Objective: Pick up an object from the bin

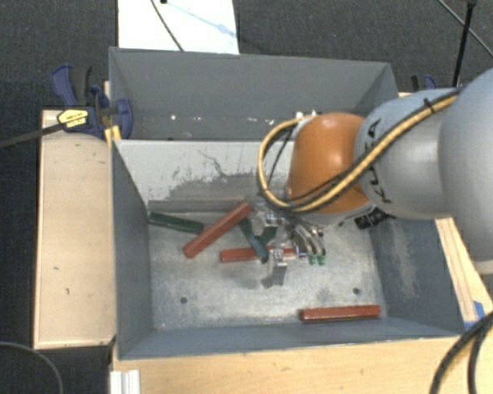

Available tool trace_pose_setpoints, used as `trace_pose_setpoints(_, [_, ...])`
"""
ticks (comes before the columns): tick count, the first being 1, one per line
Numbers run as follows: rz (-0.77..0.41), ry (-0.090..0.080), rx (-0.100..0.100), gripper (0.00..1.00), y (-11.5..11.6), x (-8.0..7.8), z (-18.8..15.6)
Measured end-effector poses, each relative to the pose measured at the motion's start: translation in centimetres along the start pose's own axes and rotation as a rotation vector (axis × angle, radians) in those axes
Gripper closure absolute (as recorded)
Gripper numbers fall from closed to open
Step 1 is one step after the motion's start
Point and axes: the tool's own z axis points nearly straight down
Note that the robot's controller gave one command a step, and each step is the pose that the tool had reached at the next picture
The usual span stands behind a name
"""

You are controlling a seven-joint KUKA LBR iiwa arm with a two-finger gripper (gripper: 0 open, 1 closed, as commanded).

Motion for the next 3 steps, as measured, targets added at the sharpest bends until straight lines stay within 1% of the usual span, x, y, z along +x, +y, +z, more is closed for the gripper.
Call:
trace_pose_setpoints(1, [0.013,-0.01,-0.001,0.0,-0.24,-0.13,2.96])
trace_pose_setpoints(2, [0.009,-0.009,0.0,0.0,-0.2,-0.37,2.75])
trace_pose_setpoints(3, [0.011,-0.015,0.001,1.0,-0.34,-0.66,2.3])
